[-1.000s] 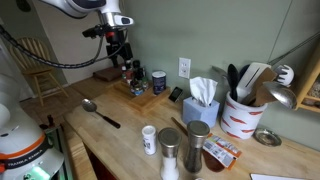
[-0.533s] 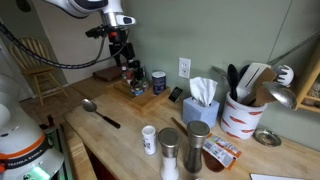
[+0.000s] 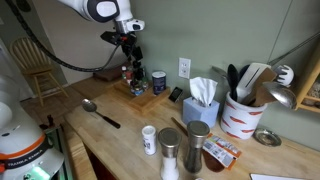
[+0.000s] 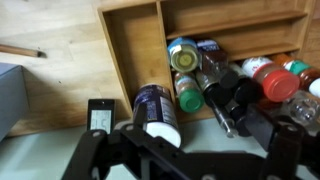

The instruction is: Remove the black bottle from the box

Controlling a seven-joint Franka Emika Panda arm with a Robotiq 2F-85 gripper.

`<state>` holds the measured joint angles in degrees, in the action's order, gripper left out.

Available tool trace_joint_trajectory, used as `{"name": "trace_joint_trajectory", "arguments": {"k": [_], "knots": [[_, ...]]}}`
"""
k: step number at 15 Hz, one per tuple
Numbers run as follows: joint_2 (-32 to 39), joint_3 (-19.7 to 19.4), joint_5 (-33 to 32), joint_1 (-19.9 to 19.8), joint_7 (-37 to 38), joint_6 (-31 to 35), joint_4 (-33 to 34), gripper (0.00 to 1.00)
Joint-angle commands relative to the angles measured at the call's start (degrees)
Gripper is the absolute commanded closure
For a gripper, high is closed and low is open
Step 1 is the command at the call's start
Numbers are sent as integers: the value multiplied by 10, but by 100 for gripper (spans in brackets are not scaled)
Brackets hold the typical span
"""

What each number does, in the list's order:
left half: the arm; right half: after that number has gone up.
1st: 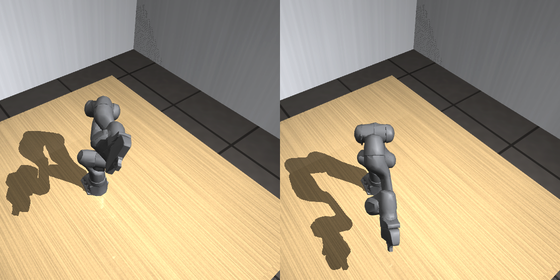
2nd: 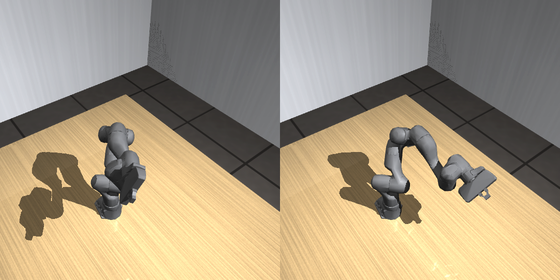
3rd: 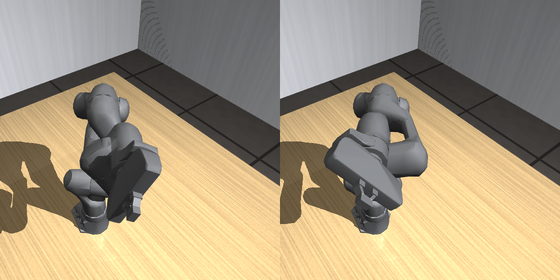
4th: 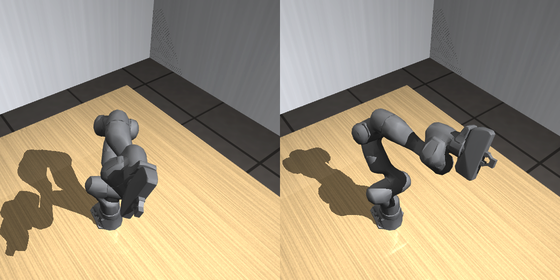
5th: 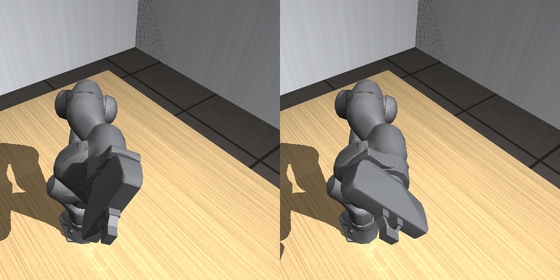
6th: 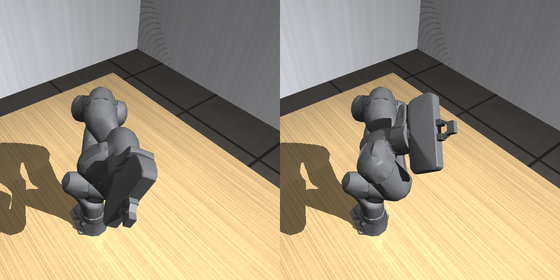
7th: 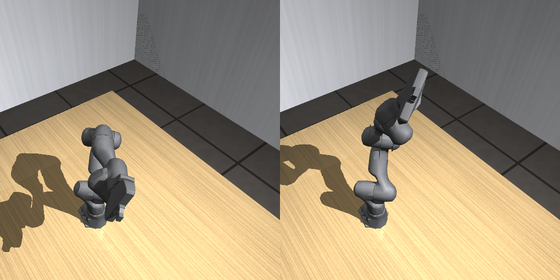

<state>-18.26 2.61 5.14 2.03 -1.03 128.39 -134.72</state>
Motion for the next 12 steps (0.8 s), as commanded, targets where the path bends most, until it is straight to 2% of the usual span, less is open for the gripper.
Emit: {"name": "trace_joint_trajectory", "arguments": {"k": [1, 2, 4, 7, 9, 12], "knots": [[51, 1, 25, 14, 2, 120, -2, 0], [26, -1, 9, 8, 3, 73, 0, 0], [46, 0, 10, 11, 3, 108, 0, 0], [52, 1, 11, 12, 3, 115, 0, 0], [75, 2, -12, 4, 15, 129, 6, 0], [100, -9, 10, 10, -28, 134, 11, 0]]}}
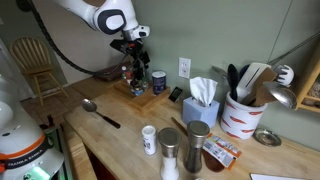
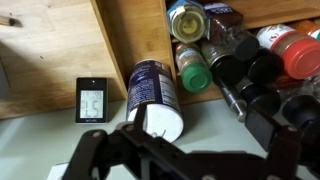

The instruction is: Remove the black bottle from the box

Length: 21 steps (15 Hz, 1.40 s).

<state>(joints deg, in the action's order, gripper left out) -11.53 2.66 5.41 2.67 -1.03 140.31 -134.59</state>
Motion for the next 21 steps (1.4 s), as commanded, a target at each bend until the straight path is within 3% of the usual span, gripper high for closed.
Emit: {"name": "trace_joint_trajectory", "arguments": {"k": [1, 10, 17, 21], "knots": [[41, -10, 13, 5, -38, 22, 9, 0], [120, -5, -24, -1, -72, 147, 17, 0], [137, -20, -165, -14, 4, 143, 28, 0], [145, -19, -155, -13, 9, 125, 37, 0]]}}
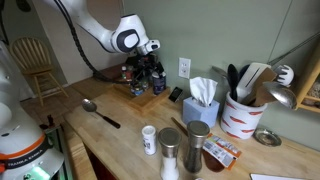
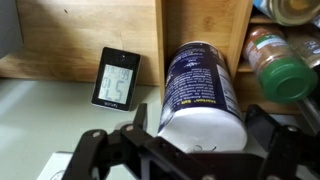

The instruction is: Remove the black bottle from the box

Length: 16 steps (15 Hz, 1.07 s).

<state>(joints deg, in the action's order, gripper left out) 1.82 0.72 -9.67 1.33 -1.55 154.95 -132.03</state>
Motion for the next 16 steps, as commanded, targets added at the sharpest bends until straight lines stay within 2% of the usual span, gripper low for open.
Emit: {"name": "trace_joint_trajectory", "arguments": {"k": [1, 5, 10, 16], "knots": [[14, 1, -2, 1, 14, -26, 13, 0], [26, 3, 25, 0, -6, -39, 20, 0], [50, 15, 113, -4, -57, -26, 36, 0], [83, 18, 155, -13, -90, 13, 57, 0]]}}
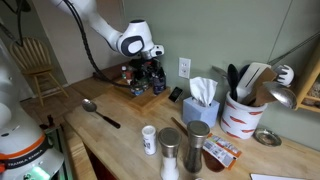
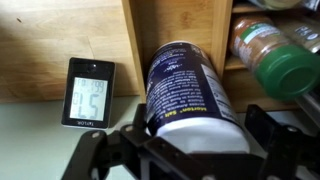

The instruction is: Remove the black bottle from the box

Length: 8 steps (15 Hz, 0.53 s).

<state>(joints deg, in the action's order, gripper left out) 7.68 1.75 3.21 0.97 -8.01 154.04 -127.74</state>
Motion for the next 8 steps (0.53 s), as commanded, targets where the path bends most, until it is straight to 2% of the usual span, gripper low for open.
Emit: {"name": "trace_joint_trajectory", "arguments": {"k": [1, 7, 8], "knots": [[28, 10, 33, -12, -33, 26, 16, 0], [45, 25, 72, -25, -66, 58, 22, 0], [46, 27, 75, -27, -67, 56, 24, 25]]}}
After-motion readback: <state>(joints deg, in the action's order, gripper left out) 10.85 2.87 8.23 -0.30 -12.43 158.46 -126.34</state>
